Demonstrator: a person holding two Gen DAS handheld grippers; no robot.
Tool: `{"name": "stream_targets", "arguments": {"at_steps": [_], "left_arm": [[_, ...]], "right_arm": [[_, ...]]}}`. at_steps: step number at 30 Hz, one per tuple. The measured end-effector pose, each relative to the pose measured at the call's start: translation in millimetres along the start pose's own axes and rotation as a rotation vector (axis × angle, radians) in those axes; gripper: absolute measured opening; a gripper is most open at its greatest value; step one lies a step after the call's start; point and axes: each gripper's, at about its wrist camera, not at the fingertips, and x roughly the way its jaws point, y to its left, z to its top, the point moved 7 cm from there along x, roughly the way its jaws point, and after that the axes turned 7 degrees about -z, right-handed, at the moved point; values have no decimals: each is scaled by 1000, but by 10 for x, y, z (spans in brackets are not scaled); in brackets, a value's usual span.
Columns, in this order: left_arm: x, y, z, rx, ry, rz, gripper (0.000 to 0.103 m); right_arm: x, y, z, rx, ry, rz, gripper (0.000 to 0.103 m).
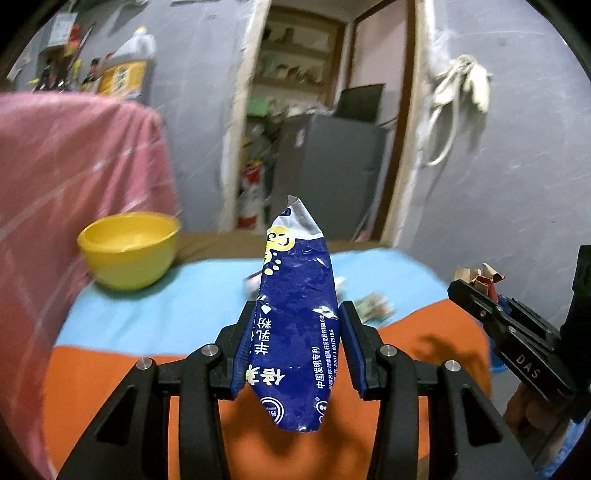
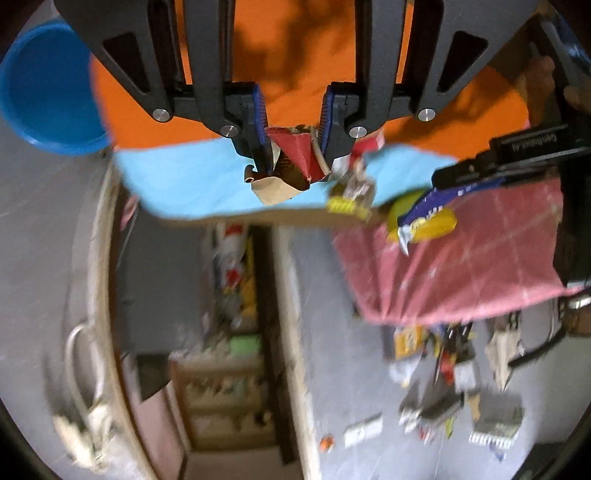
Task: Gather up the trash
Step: 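Carry both wrappers to the blue bucket and open both tools to drop them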
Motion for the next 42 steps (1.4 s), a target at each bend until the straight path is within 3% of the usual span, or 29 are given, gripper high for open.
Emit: {"name": "stream_targets", "arguments": {"at_steps": [5, 10, 13, 18, 27, 29, 31, 35, 37, 42], "left_arm": [[267, -557, 213, 56, -41, -110, 39], [603, -1109, 330, 102, -31, -219, 39], [820, -1430, 341, 116, 5, -281, 39], [1209, -1854, 296, 130, 107, -350, 39], [1932, -2085, 74, 66, 354, -394, 39], [2020, -2067, -3, 49, 395, -398, 39], [2105, -2060, -7, 36, 425, -401, 39], [2162, -2065, -65, 28, 449, -397, 43], [2154, -2057, -50, 25, 443, -397, 46], [2084, -2027, -62, 18, 423, -385, 48]], "right_arm": [[-236, -511, 219, 55, -113, -122, 21], [-480, -1134, 285, 122, -182, -278, 21], [-599, -1513, 231, 174, -187, -368, 22], [-650, -2070, -7, 279, -114, -466, 22], [-507, -2522, -411, 425, 49, -513, 24], [-491, -2576, -460, 443, 69, -515, 27], [-473, -2626, -519, 468, 91, -514, 36], [-430, -2690, -568, 499, 121, -516, 39], [-418, -2710, -529, 504, 121, -516, 47], [-398, -2728, -481, 502, 114, -528, 51]]}}
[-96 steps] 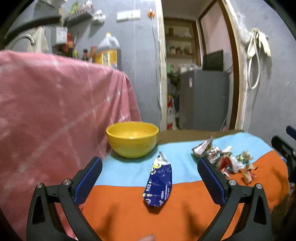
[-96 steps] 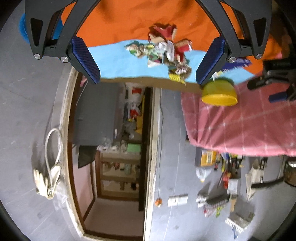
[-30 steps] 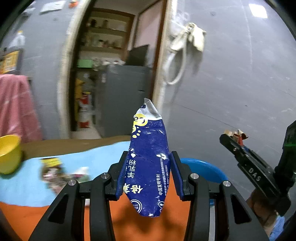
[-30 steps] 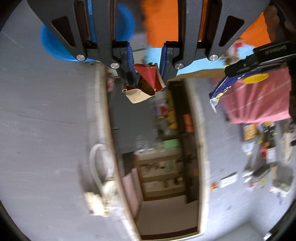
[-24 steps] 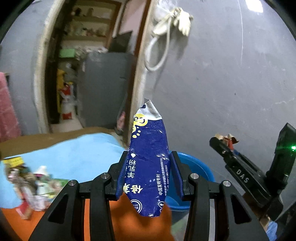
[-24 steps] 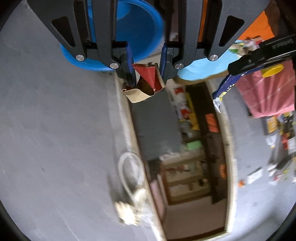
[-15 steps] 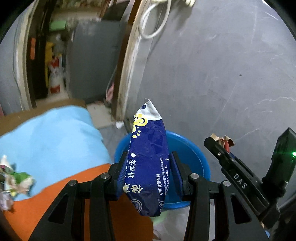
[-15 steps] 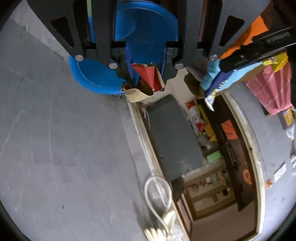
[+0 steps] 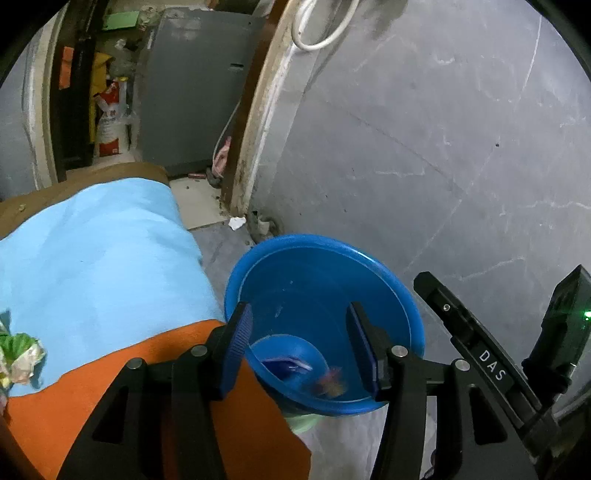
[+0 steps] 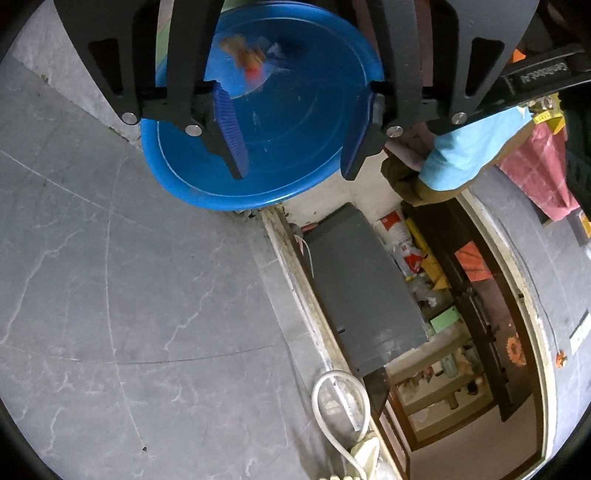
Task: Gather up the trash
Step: 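Carry both wrappers to the blue bucket and open both tools to drop them, then move both tools back over the wrapper pile on the blanket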
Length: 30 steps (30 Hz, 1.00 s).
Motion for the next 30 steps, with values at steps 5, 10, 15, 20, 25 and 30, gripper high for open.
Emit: {"name": "stream_targets", "arguments": {"at_steps": [5, 10, 15, 20, 25, 30], "left_arm": [[-278, 24, 26, -3, -79, 34, 58], [-686, 105, 84, 10, -194, 101, 72], [-1176, 218, 49, 27, -329, 196, 86], [-1731, 333, -69, 38, -480, 301, 100], [-2151, 468, -250, 16, -568, 390, 101], [-2472, 605, -512, -1, -634, 478, 101]], "right_arm": [[-71, 8, 69, -1, -50, -6, 60], [-251, 116, 145, -29, -146, 17, 77], [-446, 316, 218, -49, -241, 62, 91], [-709, 630, 239, -83, -332, 153, 103], [-1032, 932, 206, -122, -443, 245, 103], [-1262, 1228, 147, -164, -529, 303, 103]]}}
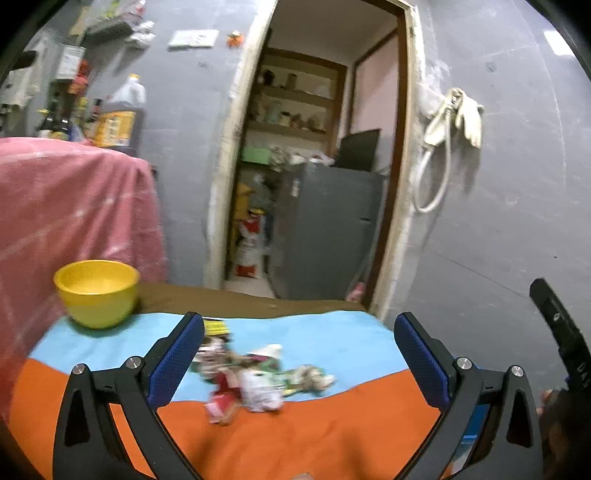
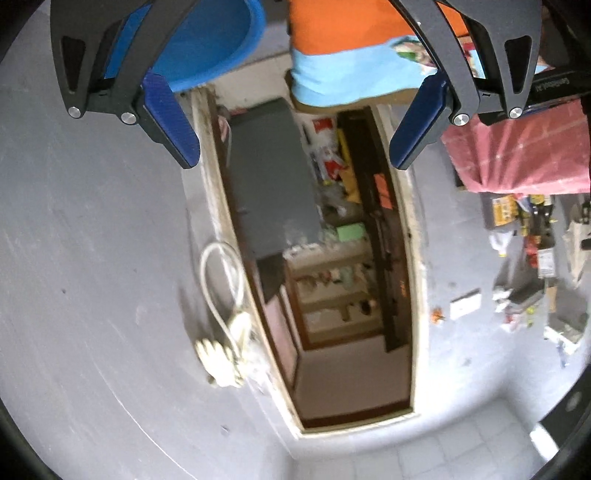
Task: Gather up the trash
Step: 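Move both tools back over the wrapper pile on the blanket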
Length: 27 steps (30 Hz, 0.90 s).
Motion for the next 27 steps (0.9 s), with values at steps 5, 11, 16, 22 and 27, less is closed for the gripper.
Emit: {"name": "stream_targets", "arguments": {"at_steps": [5, 11, 16, 22, 27], "left_arm": [[-239, 277, -50, -11, -47, 73, 101], [-474, 531, -119, 12, -90, 144, 101], [-538, 664, -213, 19, -70, 166, 101], [-497, 820, -331, -15, 0, 160, 101], [-403, 879, -417, -50, 71, 149, 101]], "right_arm": [[-76, 338, -7, -54, -45, 68, 103], [-110, 728, -121, -140, -43, 141, 103], [-18, 972, -324, -216, 21, 181, 103], [151, 1073, -599, -255, 155, 201, 103], [218, 1055, -765, -264, 231, 211, 103]]}}
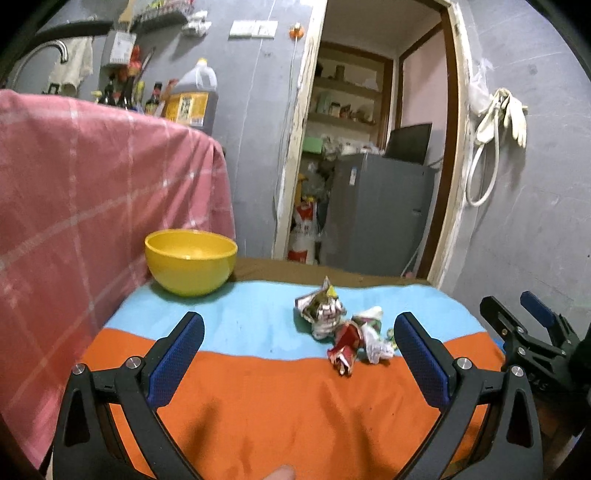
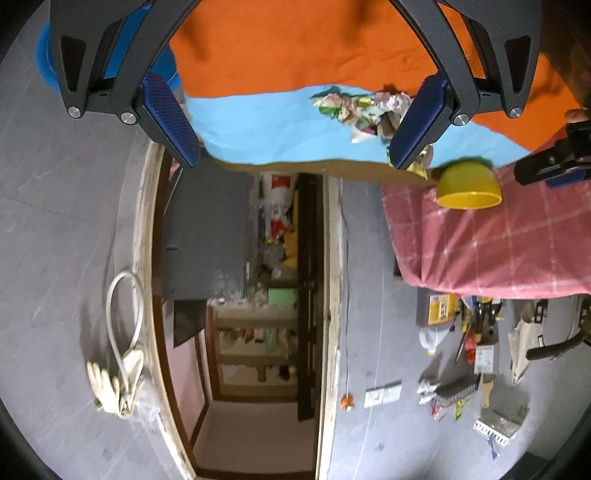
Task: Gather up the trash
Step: 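Move both tools back over the wrapper pile on the blanket, then grasp a red wrapper with the left tool while the right tool grasps a green wrapper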
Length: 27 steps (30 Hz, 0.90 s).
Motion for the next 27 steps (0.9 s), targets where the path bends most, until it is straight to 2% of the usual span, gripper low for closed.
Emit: {"name": "stream_targets", "arguments": {"at_steps": [8, 12, 15, 17, 20, 24, 27], "left_arm": [[344, 18, -210, -17, 189, -19, 101], [498, -4, -312, -38, 271, -63, 98], [617, -27, -367, -76, 323, -105, 84], [711, -38, -412, -110, 364, -131, 71], [807, -53, -462, -137, 408, -159, 62], [876, -69, -453, -133, 428, -175, 52], [912, -83, -451, -130, 439, -186, 45]], "right_arm": [[237, 39, -185, -16, 136, 17, 103], [349, 34, -252, -2, 197, 37, 103], [467, 4, -328, 47, 269, 53, 102], [533, -1, -360, 89, 308, 80, 97], [617, 2, -370, 100, 339, 89, 89], [681, 82, -388, 77, 364, 106, 85], [762, 183, -442, 50, 405, 125, 74]]}}
